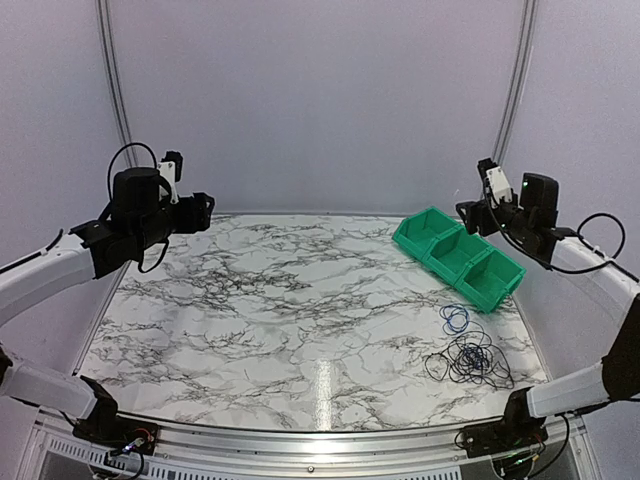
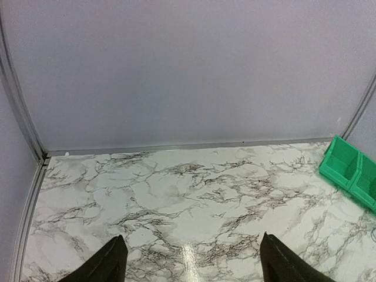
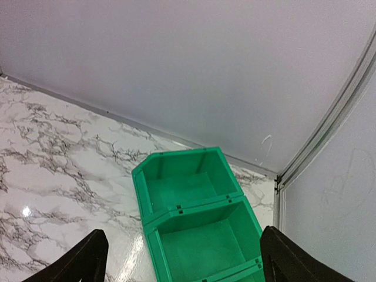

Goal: Untangle the cables

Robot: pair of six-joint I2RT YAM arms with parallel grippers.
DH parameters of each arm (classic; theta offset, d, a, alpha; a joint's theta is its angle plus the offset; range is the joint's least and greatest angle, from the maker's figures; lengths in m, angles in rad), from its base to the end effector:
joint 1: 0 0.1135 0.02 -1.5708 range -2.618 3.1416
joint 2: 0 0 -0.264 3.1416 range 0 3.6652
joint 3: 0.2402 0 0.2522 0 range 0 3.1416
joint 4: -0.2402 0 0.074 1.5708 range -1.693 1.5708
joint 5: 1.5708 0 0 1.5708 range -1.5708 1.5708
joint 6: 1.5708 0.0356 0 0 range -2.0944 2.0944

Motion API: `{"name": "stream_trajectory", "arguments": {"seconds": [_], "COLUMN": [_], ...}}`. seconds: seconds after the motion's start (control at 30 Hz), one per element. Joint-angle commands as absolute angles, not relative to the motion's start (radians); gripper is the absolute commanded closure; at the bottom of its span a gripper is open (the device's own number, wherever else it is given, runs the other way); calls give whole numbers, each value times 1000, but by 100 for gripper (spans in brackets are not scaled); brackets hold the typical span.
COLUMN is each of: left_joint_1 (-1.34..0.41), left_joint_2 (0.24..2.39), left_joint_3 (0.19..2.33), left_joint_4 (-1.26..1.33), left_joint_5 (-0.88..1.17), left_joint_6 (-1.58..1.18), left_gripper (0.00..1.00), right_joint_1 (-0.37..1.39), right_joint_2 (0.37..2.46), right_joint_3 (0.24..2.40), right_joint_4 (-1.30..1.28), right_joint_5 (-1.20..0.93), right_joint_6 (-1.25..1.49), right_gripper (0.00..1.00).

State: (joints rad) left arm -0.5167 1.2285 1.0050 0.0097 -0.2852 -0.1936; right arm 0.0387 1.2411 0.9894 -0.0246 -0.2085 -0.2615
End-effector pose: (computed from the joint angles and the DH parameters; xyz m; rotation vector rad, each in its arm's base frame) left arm 0.2564 -0.1342 0.3434 0.0826 1.7812 -0.2581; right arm 0.2909 0.0186 0.3307 -0.4180 1.7930 0.0366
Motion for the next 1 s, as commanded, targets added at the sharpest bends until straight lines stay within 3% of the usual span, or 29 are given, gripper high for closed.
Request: {"name": "stream_trajectory", "arguments": {"seconds": [0.0,0.17,0.33,0.47,0.6,0.77,0.83,0.97], "left_joint_1": [-524,-558,-668,-775,-823,-842,-857,-954], "left_joint_2": [1280,1325,1333,1344,1390,1416,1436,1504], "left_joint_3": [1005,999,969,921,885,846,840,862], "left_joint_4": [102,149,183,251,301,342,363,385], "left_joint_5": [-176,-103,-267,-589,-758,-431,-292,-184], "left_joint_6": [-176,-202,-216,-266,-271,-206,-217,-182], "left_gripper": [13,5,2,1,2,25,32,35], "right_joint_1": [15,0,-10,-14,-17,-23,-25,-31], "right_joint_2": [1214,1197,1181,1168,1183,1224,1230,1244], "right_joint_3": [907,841,823,807,800,819,813,805], "right_joint_4": [23,-73,-232,-332,-408,-553,-588,-637], "right_joint_5": [-230,-294,-363,-381,-357,-337,-326,-301], "right_joint_6": [-275,-384,-546,-660,-739,-812,-840,-867], "right_gripper": [8,4,5,20,48,67,68,61]}}
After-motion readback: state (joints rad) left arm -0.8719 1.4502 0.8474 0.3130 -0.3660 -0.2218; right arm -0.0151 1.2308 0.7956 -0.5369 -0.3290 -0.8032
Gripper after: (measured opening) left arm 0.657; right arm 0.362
